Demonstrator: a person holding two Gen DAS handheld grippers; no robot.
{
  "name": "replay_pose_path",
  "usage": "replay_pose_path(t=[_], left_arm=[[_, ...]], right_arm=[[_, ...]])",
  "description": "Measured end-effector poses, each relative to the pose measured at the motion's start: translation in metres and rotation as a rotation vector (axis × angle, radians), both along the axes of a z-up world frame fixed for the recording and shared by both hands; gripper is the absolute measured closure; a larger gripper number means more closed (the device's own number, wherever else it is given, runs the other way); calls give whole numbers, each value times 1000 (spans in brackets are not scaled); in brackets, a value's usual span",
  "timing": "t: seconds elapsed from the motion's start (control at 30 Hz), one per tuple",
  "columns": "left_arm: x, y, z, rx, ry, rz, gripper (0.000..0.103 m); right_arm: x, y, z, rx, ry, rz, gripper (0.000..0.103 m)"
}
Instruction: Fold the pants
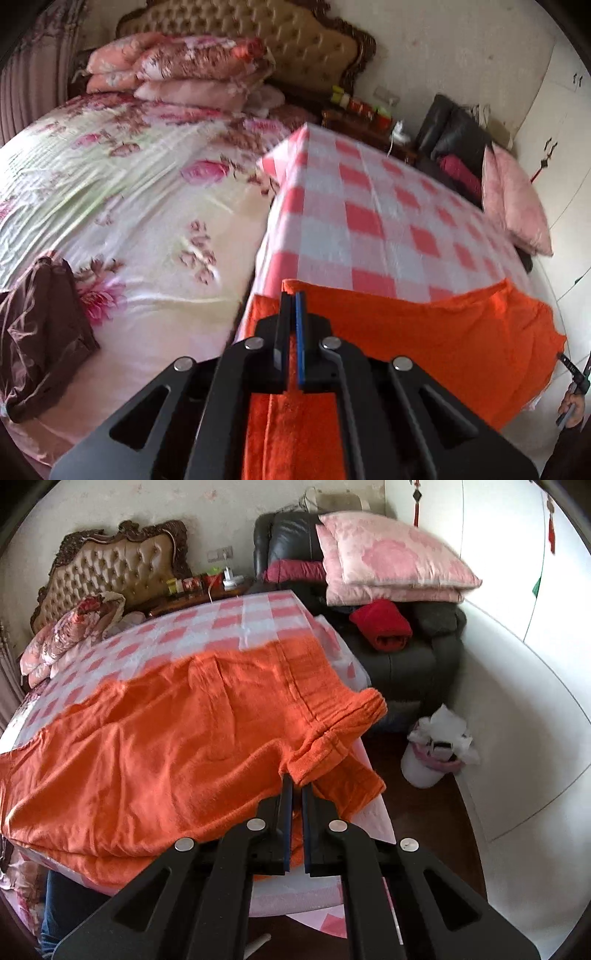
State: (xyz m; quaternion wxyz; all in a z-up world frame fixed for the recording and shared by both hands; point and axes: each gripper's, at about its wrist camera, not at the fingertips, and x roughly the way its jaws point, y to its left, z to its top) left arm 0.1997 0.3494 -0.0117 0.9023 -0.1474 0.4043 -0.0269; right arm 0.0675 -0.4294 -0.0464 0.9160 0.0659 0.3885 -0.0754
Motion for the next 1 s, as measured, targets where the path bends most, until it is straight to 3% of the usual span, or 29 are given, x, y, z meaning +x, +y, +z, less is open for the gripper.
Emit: replay_pose_path(t=[0.13,0.33,0.4,0.43,0.47,0.6,0.7,0.87,1.0], left_arm=[[4,9,-6,24,59,35,101],[20,20,-43,5,156,70,99],[13,26,-44,-14,136,118,92],[6,30,-41,-16,121,154,79],[-10,36,-35,-37,86,189,73],[-91,48,-31,-164,-25,282,76],[-156,48,-49,-295,-64,345,76],[-177,36,-84,-553,-36,293,76],[-172,35,-93,-652,-28,296,76]], right_arm=[[2,2,-6,19,20,10,99],[4,-1,-21,40,54,16,99],[3,1,-22,29,48,19,99],[3,2,-23,19,48,20,99],[3,3,-23,11,48,19,98],[2,8,-26,-3,40,11,98],[2,11,-27,-20,35,4,97],[3,16,-28,-50,39,4,97],[-1,13,-29,-28,24,1,97]])
